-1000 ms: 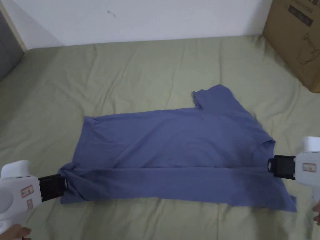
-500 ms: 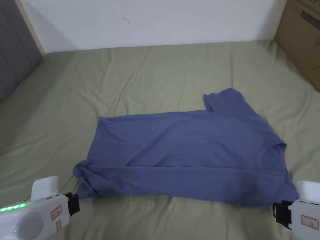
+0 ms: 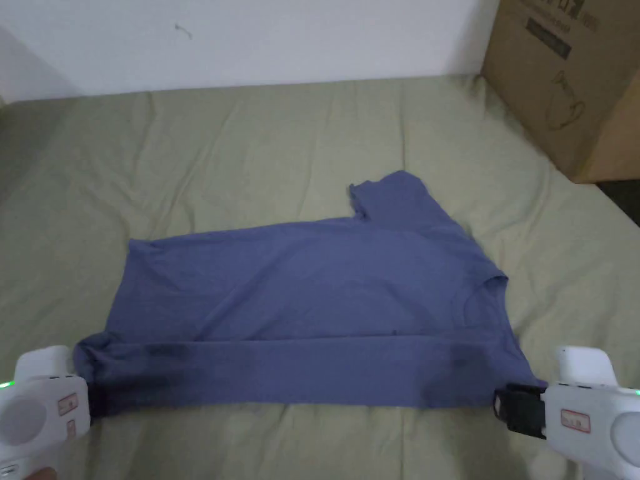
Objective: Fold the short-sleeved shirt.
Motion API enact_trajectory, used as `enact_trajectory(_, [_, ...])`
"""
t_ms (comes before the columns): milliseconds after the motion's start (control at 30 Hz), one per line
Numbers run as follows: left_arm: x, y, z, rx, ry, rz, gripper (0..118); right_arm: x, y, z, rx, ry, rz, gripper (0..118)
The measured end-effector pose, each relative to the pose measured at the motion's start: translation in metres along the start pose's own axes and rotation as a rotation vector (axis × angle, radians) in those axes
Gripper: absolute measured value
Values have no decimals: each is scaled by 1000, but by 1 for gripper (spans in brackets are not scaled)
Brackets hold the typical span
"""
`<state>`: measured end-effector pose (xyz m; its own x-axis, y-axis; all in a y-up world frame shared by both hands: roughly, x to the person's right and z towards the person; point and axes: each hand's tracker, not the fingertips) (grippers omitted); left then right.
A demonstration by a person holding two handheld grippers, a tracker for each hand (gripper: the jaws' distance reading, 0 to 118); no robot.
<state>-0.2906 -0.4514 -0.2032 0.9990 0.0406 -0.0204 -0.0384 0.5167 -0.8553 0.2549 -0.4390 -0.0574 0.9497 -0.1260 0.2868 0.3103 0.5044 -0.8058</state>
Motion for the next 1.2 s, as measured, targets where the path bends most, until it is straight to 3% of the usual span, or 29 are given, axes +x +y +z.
enact_trajectory(33, [-1,-1,2,5,-7,6,1,6,3,-10,1,0,7,88])
enact_trajectory(133, [-3,0,11,13,-26,52,1,20,13,-47,-80,-75,-51,88])
enact_trajectory(200, [-1,1,18,16,-28,45,1,26,17,-65,-126,-15,-100,88])
enact_trajectory(267, [1,4,22,20,-27,20,1,23,20,-69,-134,-39,-114,85])
enact_trajectory(367, [4,5,27,25,-21,-1,1,6,28,-50,-104,-93,-13,37])
enact_trajectory(400, [5,5,29,30,-19,-7,1,3,29,-45,-99,-103,37,12])
enact_trajectory(467, [8,4,35,39,-26,-30,1,3,30,-43,-115,-50,31,8])
enact_trajectory(567, [8,4,45,61,-27,-57,1,6,33,-36,-103,-26,-22,7])
enact_trajectory(767, [-4,1,58,86,-41,-69,1,16,34,-8,-80,-6,-38,7])
enact_trajectory(967, [-10,-38,78,59,-8,-124,1,22,1,29,-89,-6,-25,7])
enact_trajectory(1200, [-25,-84,64,10,45,-148,3,21,-55,24,-147,-31,8,7])
